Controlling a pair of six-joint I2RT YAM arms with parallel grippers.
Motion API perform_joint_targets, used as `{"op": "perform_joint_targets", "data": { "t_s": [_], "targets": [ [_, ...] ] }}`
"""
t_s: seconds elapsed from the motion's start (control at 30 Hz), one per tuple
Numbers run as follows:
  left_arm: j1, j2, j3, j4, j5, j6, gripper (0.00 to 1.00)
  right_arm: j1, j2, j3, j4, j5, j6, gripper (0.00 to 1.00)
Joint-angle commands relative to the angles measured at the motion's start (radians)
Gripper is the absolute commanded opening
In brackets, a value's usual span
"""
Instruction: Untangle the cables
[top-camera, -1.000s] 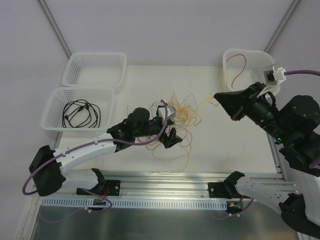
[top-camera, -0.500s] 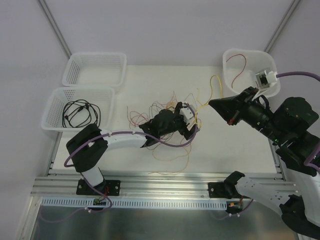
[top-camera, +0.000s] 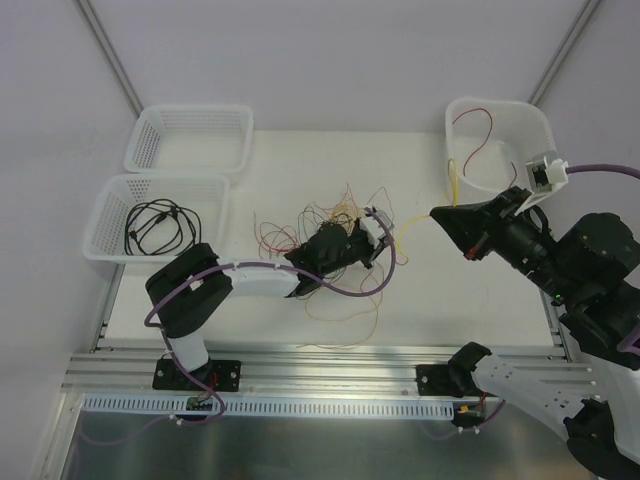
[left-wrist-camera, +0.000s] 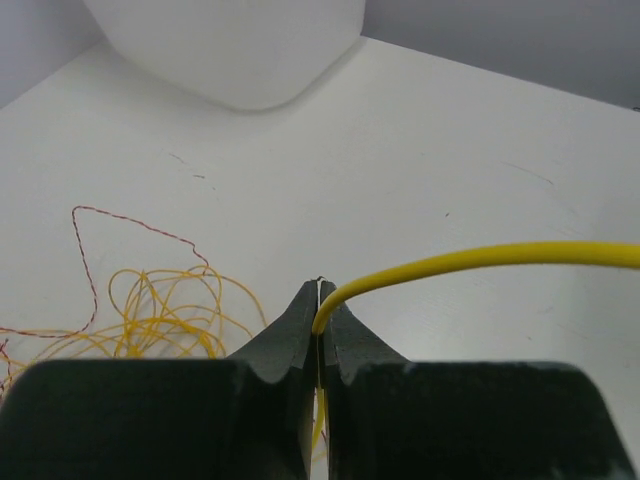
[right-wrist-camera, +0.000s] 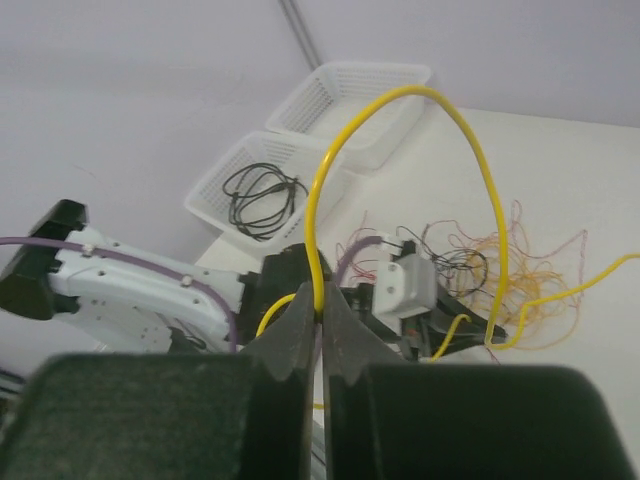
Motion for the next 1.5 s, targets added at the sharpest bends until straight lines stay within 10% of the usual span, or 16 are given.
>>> {"op": "perform_joint_targets", "data": {
  "t_s": [0.0, 0.33, 0.73, 1.2, 1.47],
  "targets": [
    [-0.002, -0.115, -0.053, 0.073, 0.007, -0.033, 0.00, 0.003, -0.035, -0.033, -0.019, 0.155, -0.039, 0.01],
    [-0.001, -0.446, 0.224, -0.453, -0.020, -0.024, 0.00, 0.003, -0.149, -0.283, -0.046, 0.408, -0.057, 0.01],
    [0.001, -0.574, 0.574, -0.784, -0.011, -0.042, 0.00, 0.003, -0.032, -0.447, 0.015, 0.243, -0.017, 0.01],
    [0.177, -0.588, 0.151, -0.712, 0.211, -0.517, 0.02, 0.005, 0.060, -0.544, 0.273, -0.145, -0.019, 0.01],
    [0.177, -0.630, -0.033, -0.480, 0.348, -0.467, 0.14, 0.025, 0.129, -0.534, 0.307, -0.316, -0.054, 0.01]
  ]
}}
